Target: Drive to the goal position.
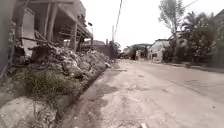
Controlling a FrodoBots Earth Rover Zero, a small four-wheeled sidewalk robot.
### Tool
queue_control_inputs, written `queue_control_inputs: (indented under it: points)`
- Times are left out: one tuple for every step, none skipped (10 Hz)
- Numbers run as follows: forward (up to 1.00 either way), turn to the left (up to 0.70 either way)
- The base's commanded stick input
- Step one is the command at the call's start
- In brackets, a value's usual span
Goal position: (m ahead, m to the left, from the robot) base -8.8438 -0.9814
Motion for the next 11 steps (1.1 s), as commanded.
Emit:
queue_control_inputs:
  points:
    - [0.06,0.00]
    - [0.06,0.00]
    - [0.06,0.00]
    - [0.06,0.00]
    - [0.06,0.00]
    - [0.06,0.00]
    - [0.06,0.00]
    - [0.06,0.00]
    - [0.06,0.00]
    - [0.06,0.00]
    - [0.06,0.00]
